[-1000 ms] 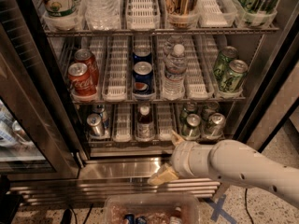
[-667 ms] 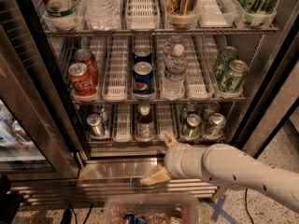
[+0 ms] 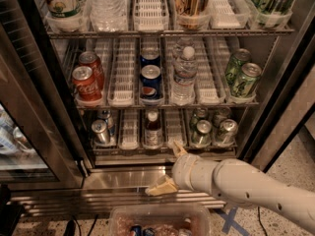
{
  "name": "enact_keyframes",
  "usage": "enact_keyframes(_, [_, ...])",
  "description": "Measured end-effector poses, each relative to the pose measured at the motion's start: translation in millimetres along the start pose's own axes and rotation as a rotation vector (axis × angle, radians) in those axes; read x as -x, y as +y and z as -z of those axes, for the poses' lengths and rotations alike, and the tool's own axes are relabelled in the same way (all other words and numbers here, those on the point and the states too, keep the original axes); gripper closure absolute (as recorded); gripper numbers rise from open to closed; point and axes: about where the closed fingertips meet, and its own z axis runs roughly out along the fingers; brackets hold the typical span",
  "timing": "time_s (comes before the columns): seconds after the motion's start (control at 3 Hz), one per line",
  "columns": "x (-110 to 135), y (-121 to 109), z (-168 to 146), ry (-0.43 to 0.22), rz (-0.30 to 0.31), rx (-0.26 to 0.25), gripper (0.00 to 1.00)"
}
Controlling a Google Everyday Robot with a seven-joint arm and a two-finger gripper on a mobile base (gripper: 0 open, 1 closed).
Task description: Pick blue plastic bottle from bottom shelf of fridge
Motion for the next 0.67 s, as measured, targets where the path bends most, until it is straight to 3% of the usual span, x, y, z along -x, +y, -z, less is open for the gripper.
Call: enact_keyframes(0.67, [5.8, -16.2, -41.7, -0.202, -0.096, -0.202, 0.0])
